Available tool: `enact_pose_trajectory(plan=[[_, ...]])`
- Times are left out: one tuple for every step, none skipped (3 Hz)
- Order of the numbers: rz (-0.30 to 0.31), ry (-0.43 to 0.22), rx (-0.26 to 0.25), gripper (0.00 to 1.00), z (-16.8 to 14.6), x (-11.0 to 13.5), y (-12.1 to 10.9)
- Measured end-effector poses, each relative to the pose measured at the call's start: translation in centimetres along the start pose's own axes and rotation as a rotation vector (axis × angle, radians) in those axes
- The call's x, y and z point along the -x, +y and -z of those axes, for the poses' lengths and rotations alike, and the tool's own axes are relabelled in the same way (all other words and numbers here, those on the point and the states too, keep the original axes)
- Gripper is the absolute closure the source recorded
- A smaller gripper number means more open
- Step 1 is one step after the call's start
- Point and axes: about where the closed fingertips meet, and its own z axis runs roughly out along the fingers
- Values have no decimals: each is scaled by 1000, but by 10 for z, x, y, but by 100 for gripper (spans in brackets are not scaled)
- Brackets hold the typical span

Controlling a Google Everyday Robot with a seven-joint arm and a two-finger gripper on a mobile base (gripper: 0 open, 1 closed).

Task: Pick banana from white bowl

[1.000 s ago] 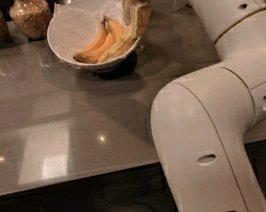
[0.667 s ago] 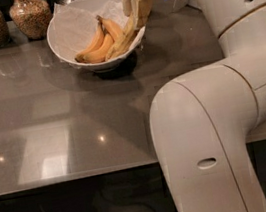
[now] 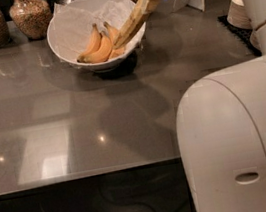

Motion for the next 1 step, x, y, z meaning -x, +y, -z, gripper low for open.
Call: enact_pose_trajectory(plan=[[-67,-114,-37,100,30,1,15]])
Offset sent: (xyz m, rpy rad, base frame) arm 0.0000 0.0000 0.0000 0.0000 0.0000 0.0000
